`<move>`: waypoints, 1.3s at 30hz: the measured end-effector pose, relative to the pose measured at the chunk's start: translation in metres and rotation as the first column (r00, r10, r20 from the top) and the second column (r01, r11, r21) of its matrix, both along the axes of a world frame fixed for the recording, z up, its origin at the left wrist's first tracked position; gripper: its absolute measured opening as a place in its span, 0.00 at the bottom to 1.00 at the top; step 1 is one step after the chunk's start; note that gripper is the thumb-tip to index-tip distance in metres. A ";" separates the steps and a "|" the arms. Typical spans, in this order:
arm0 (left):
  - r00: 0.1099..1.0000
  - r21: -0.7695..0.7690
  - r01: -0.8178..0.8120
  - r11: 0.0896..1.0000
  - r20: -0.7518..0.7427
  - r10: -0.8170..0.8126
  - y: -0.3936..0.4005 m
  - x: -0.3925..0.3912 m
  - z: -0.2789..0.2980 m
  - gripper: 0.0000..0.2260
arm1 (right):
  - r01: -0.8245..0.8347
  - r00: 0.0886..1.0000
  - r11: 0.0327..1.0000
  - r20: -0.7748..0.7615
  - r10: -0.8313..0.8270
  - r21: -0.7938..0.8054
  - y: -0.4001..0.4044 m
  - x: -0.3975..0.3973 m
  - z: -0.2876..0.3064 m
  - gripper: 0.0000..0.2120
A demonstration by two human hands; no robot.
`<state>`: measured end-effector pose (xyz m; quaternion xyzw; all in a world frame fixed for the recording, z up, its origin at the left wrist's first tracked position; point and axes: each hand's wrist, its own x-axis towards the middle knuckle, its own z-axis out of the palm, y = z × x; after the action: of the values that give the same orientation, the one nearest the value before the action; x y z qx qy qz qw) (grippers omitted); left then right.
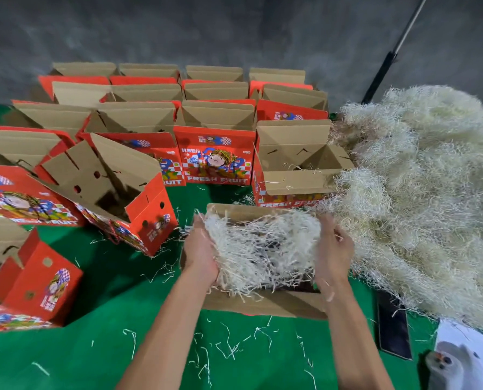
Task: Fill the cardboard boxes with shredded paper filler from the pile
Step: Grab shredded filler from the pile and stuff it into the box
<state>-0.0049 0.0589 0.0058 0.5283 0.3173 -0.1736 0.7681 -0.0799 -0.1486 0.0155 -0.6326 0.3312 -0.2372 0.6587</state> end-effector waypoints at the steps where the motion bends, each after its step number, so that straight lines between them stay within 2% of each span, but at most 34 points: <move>1: 1.000 -0.042 0.023 0.999 -0.006 -0.024 -0.006 -0.005 0.000 0.24 | -0.083 0.997 0.992 -0.010 0.083 -0.098 0.009 0.001 -0.001 0.18; 3: 0.999 -0.178 0.048 0.983 0.013 -0.047 -0.015 -0.012 0.001 0.23 | -0.210 0.978 0.900 -0.099 0.186 -0.381 0.023 -0.001 -0.006 0.23; 5: 0.998 -0.219 0.039 0.975 0.052 -0.029 -0.017 -0.012 0.002 0.20 | -0.136 0.988 0.741 -0.144 0.053 -0.658 0.025 -0.004 -0.011 0.23; 6: 0.997 -0.214 0.046 0.976 0.070 -0.032 -0.018 -0.013 0.002 0.18 | -0.072 0.993 0.700 -0.119 -0.019 -0.711 0.026 -0.005 -0.010 0.22; 7: 0.995 -0.195 0.067 0.978 0.085 -0.051 -0.020 -0.014 0.003 0.17 | -0.067 0.995 0.716 -0.101 -0.005 -0.695 0.031 -0.005 -0.009 0.22; 9: 0.990 -0.095 0.102 0.990 0.105 -0.092 -0.030 -0.024 0.004 0.20 | -0.227 0.971 0.822 -0.056 0.233 -0.522 0.051 -0.002 -0.008 0.23; 10: 0.987 -0.009 0.114 0.993 0.111 -0.113 -0.036 -0.030 0.003 0.23 | -0.312 0.946 0.828 -0.073 0.315 -0.465 0.063 0.000 -0.006 0.25; 11: 0.981 0.093 0.142 0.986 0.123 -0.152 -0.042 -0.036 0.001 0.26 | -0.337 0.938 0.822 -0.092 0.333 -0.460 0.073 0.001 -0.007 0.25; 13: 0.966 0.255 0.169 0.952 0.150 -0.212 -0.051 -0.045 -0.002 0.26 | -0.279 0.956 0.826 -0.065 0.285 -0.491 0.081 0.005 -0.009 0.22; 16: 0.965 0.376 0.110 0.920 0.181 -0.189 -0.050 -0.040 -0.005 0.20 | -0.273 0.955 0.859 -0.014 0.296 -0.432 0.073 0.005 -0.007 0.23; 17: 0.964 0.398 0.096 0.912 0.191 -0.184 -0.048 -0.036 -0.005 0.23 | -0.275 0.954 0.867 -0.008 0.299 -0.416 0.069 0.006 -0.008 0.24; 19: 0.970 0.374 0.112 0.921 0.160 -0.183 -0.043 -0.030 -0.005 0.30 | -0.234 0.967 0.887 -0.002 0.254 -0.397 0.066 0.005 -0.010 0.25; 20: 0.978 0.340 0.102 0.935 0.135 -0.156 -0.039 -0.027 -0.004 0.30 | -0.206 0.975 0.904 -0.004 0.221 -0.375 0.066 0.005 -0.012 0.25; 22: 0.993 0.287 -0.007 0.958 0.112 -0.026 -0.028 -0.020 -0.002 0.25 | -0.128 0.991 0.948 -0.003 0.133 -0.291 0.058 0.003 -0.013 0.25; 24: 0.994 0.300 -0.045 0.953 0.107 0.013 -0.014 -0.013 -0.001 0.32 | -0.037 0.999 0.970 -0.010 0.036 -0.239 0.044 0.001 -0.017 0.25; 26: 0.980 0.306 0.080 0.949 0.148 -0.131 -0.016 -0.015 0.000 0.41 | -0.051 0.999 0.968 -0.016 0.048 -0.245 0.042 0.002 -0.016 0.25; 29: 0.922 0.301 0.312 0.901 0.134 -0.364 -0.044 -0.035 0.002 0.49 | -0.231 0.971 0.925 -0.012 0.239 -0.301 0.068 0.006 -0.009 0.23; 30: 0.918 0.332 0.319 0.888 0.123 -0.376 -0.049 -0.039 0.000 0.47 | -0.262 0.963 0.913 -0.029 0.267 -0.314 0.073 0.007 -0.009 0.23; 33: 0.923 0.441 0.252 0.861 0.159 -0.351 -0.048 -0.034 -0.006 0.26 | -0.273 0.962 0.922 -0.057 0.268 -0.275 0.064 0.004 -0.010 0.27; 35: 0.915 0.443 0.280 0.852 0.146 -0.376 -0.041 -0.027 -0.006 0.25 | -0.256 0.967 0.944 -0.064 0.248 -0.206 0.057 0.001 -0.009 0.27; 38: 0.945 0.322 0.259 0.911 0.110 -0.307 -0.028 -0.022 -0.004 0.46 | -0.157 0.986 0.984 -0.070 0.151 -0.088 0.050 0.002 -0.012 0.25; 39: 0.952 0.310 0.239 0.920 0.111 -0.285 -0.025 -0.019 -0.007 0.49 | -0.139 0.988 0.988 -0.079 0.134 -0.064 0.046 0.003 -0.013 0.23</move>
<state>-0.0242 0.0338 -0.0007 0.6858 0.2056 -0.1849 0.6733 -0.0773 -0.1022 0.0021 -0.6846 0.3032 -0.1789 0.6383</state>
